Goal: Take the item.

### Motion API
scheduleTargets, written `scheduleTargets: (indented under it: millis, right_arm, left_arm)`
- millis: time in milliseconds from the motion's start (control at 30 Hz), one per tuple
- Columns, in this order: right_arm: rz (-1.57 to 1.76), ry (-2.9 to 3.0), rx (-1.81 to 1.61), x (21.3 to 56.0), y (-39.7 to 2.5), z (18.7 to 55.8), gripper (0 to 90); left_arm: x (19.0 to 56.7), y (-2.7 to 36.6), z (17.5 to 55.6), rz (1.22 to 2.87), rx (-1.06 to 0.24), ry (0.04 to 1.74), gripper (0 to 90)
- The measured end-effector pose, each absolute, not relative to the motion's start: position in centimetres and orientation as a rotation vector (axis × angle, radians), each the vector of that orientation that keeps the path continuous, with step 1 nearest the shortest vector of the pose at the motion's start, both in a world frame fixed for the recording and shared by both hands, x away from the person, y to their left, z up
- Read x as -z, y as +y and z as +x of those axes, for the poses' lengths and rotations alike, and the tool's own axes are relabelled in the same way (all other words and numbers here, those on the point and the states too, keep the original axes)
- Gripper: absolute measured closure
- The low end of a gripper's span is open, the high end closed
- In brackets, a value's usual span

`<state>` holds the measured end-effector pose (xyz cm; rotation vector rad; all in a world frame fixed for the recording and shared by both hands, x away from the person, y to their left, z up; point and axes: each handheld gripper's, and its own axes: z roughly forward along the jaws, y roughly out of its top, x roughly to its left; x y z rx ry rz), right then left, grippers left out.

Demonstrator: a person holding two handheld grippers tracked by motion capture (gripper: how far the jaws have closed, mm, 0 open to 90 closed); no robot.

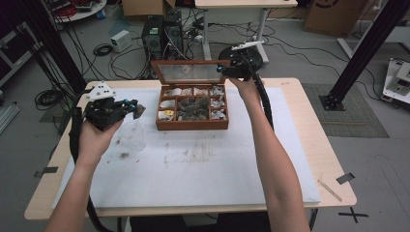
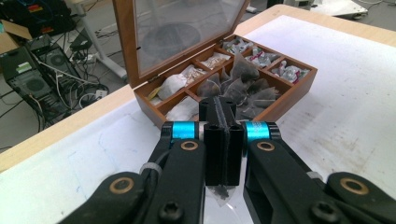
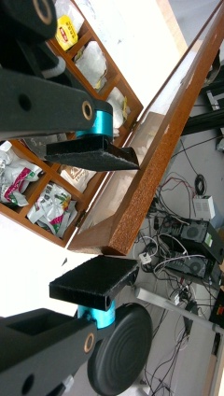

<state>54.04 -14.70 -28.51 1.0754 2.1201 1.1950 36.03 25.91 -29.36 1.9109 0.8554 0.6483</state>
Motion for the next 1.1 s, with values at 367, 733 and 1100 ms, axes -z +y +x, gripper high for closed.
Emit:
scheduleTargets:
  millis: [367,733,1100]
  right_arm:
    - [1.079,2.118,-1.187,28.4,-14.6,54.0,47.0]
    - [1.083,2.117,-1.179,28.4,-14.5,54.0,46.7]
    - [1.083,2.114,-1.178,28.4,-14.4,54.0,46.6]
  left_arm:
    - [30.7,27.1,34.8,1.909,-0.64,0.866,89.7]
    - [32.1,27.8,34.3,1.921,-0.621,0.882,89.7]
    - [33.5,28.2,34.3,1.93,-0.611,0.911,89.7]
